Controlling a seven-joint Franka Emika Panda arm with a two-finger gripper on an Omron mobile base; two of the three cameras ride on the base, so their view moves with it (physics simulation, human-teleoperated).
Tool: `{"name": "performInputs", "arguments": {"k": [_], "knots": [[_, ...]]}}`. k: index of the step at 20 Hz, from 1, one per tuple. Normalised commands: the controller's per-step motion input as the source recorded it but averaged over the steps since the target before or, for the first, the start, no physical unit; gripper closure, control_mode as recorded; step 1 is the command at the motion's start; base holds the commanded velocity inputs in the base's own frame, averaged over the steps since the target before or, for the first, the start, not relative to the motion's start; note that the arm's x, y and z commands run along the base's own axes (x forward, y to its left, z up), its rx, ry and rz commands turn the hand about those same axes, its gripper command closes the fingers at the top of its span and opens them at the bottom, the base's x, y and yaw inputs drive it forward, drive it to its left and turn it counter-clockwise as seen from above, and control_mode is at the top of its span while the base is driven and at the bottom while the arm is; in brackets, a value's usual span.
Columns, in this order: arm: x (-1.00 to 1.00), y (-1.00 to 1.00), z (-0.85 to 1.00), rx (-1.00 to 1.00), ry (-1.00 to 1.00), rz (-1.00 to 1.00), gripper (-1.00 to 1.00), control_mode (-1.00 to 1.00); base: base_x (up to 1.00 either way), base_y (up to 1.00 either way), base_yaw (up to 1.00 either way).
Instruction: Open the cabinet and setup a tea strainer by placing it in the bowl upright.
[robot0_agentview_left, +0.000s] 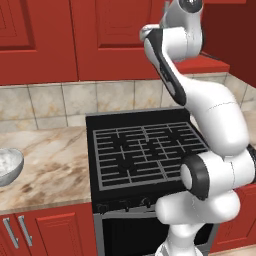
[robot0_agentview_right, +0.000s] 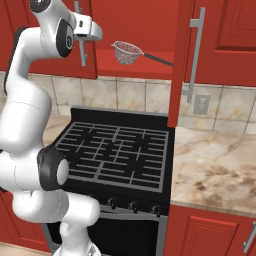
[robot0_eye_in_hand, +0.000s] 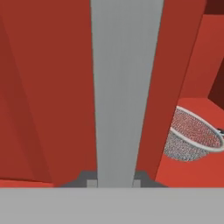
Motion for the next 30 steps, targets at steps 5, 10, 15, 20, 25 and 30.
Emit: {"name": "performInputs", "arguments": {"k": [5,10,15,20,25,30], "knots": [[-0.99,0.04,0.31,-0.03,0.00,-0.09,1.00,-1.00,0.00,0.00,0.00],[-1.00,0.27,0.37,-0.04,0.00,-0.13,1.00,-1.00,0.00,0.00,0.00],[-1.00,0.67,0.28,-0.04,0.01,-0.18,1.00,-1.00,0.00,0.00,0.00],[-0.98,0.52,0.16,-0.07,0.00,-0.14,1.00,-1.00,0.00,0.00,0.00],[-0.70,0.38,0.00,-0.09,0.00,-0.17,1.00,-1.00,0.00,0.00,0.00],[-0.25,0.27,0.04,-0.05,0.00,-0.09,-1.00,-1.00,0.00,0.00,0.00]]}}
